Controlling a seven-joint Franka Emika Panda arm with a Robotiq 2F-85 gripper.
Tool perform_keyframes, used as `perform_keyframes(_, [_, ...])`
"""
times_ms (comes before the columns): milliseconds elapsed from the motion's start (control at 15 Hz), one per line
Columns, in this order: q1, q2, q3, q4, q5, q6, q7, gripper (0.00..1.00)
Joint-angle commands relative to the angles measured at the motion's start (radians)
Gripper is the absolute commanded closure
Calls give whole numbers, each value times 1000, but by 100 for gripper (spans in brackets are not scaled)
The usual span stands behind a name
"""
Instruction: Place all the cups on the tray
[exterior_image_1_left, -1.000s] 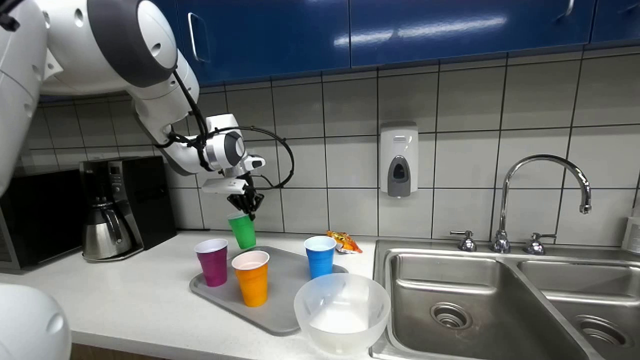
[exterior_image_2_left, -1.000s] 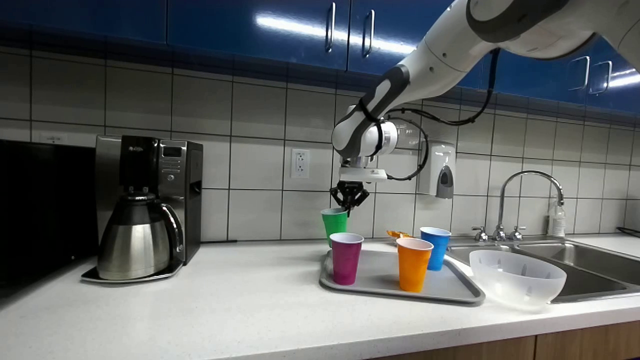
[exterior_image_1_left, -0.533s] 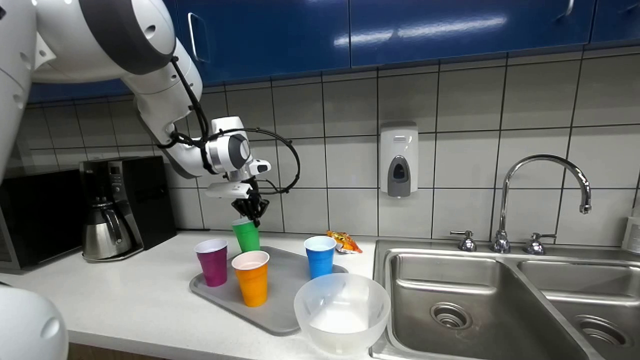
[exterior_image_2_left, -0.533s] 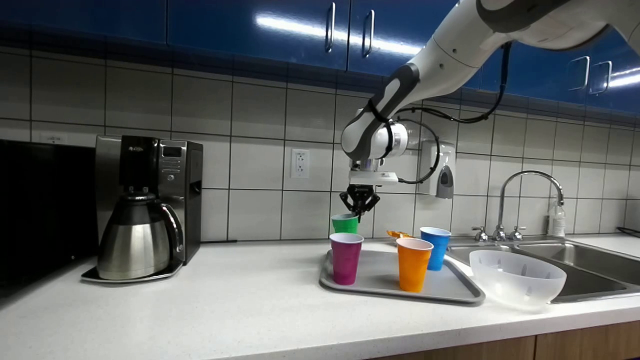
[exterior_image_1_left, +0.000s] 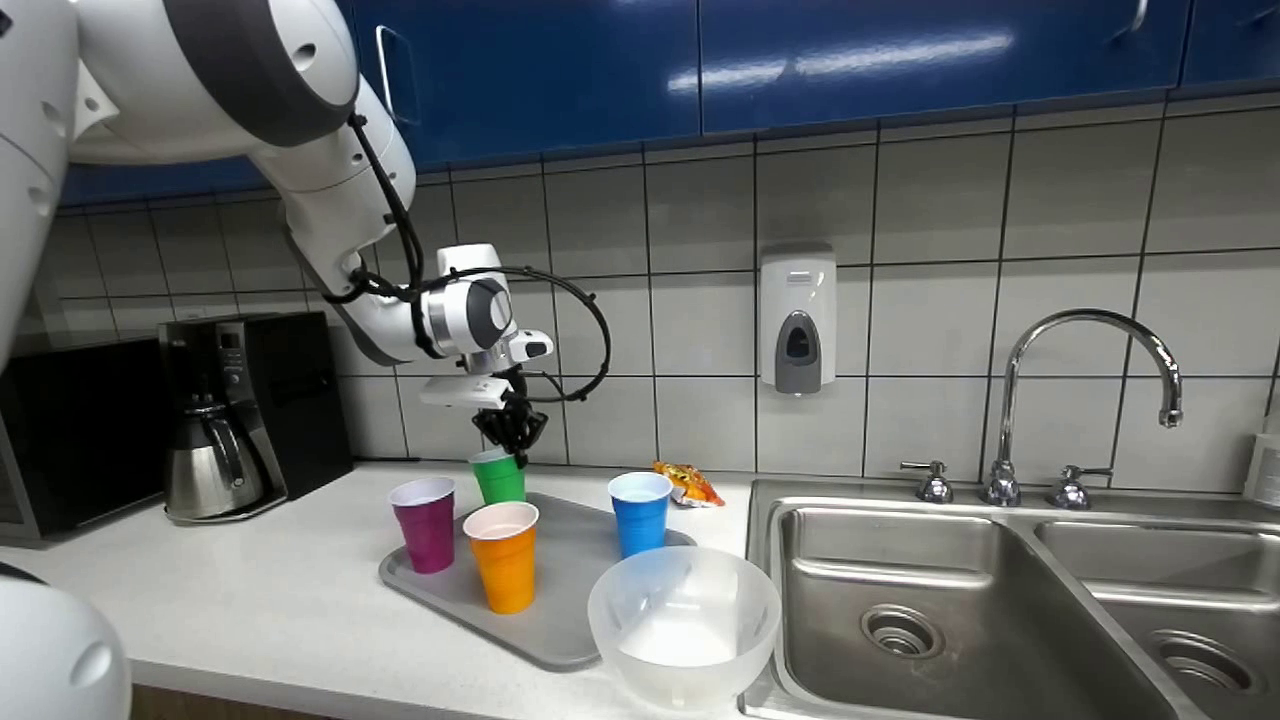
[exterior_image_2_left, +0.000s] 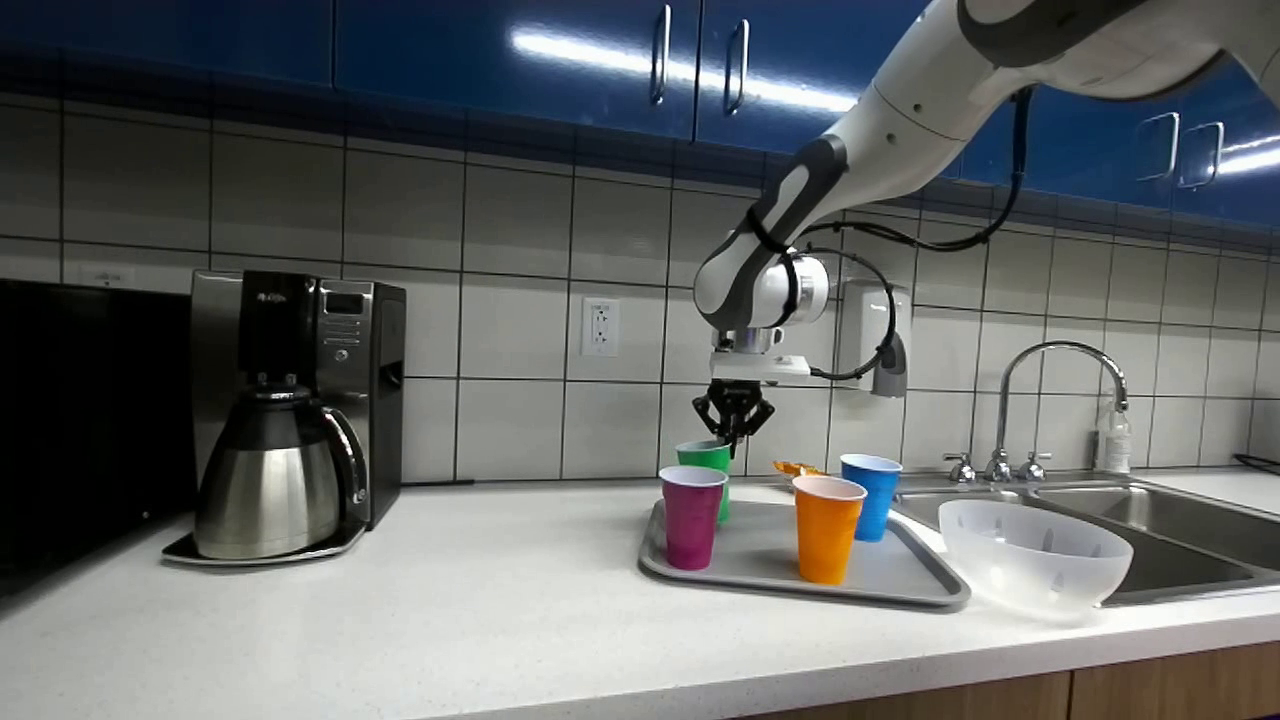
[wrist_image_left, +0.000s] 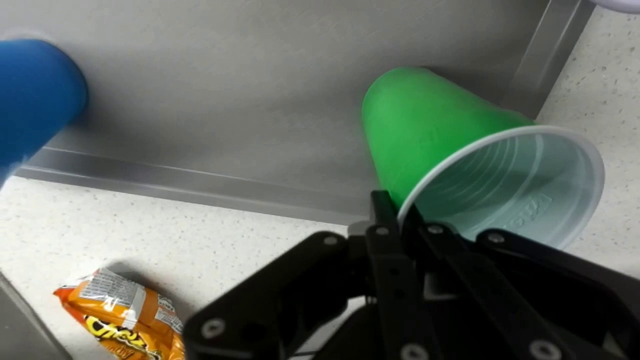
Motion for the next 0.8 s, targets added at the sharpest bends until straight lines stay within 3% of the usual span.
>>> perform_keyframes(0, [-23, -32, 17, -34, 19, 7, 2, 99])
perform_keyframes(267, [-28, -36, 17, -39, 25, 7, 2, 99])
perform_keyframes(333, [-28, -36, 15, -39, 23, 3, 4, 91])
perform_keyframes(400, [-30, -35, 16, -37, 24, -7, 1, 68])
perform_keyframes(533, [-30, -36, 13, -42, 19, -6, 2, 65])
perform_keyframes(733, [-34, -37, 12, -45, 19, -12, 0, 44])
